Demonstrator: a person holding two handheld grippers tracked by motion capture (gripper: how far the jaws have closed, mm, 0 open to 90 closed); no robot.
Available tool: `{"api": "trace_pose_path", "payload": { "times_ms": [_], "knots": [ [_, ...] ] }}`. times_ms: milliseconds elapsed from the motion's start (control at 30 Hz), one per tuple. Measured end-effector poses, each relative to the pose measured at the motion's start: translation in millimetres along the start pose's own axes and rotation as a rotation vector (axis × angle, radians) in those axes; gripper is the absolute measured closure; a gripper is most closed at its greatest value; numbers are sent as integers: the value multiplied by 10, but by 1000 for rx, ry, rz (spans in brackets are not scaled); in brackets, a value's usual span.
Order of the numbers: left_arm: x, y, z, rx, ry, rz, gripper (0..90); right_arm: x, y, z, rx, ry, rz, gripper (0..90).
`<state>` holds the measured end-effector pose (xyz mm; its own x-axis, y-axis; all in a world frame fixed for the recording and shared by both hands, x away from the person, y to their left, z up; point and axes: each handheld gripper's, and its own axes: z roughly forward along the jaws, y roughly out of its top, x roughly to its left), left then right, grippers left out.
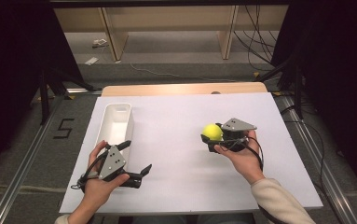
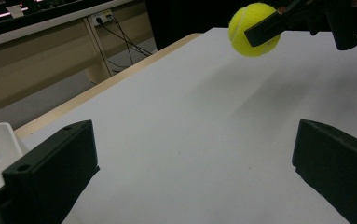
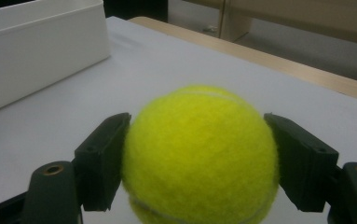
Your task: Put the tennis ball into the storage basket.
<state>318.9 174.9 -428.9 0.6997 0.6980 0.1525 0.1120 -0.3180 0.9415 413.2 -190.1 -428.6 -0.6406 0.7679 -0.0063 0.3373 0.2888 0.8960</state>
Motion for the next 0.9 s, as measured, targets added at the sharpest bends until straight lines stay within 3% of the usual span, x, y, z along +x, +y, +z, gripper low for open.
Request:
{"api": "trace_pose_path", "payload": {
  "times_ms": [900],
  "knots": [
    [-6, 2, 0, 0, -2, 7, 0, 140, 89, 100, -11, 32, -10, 266]
  ]
}}
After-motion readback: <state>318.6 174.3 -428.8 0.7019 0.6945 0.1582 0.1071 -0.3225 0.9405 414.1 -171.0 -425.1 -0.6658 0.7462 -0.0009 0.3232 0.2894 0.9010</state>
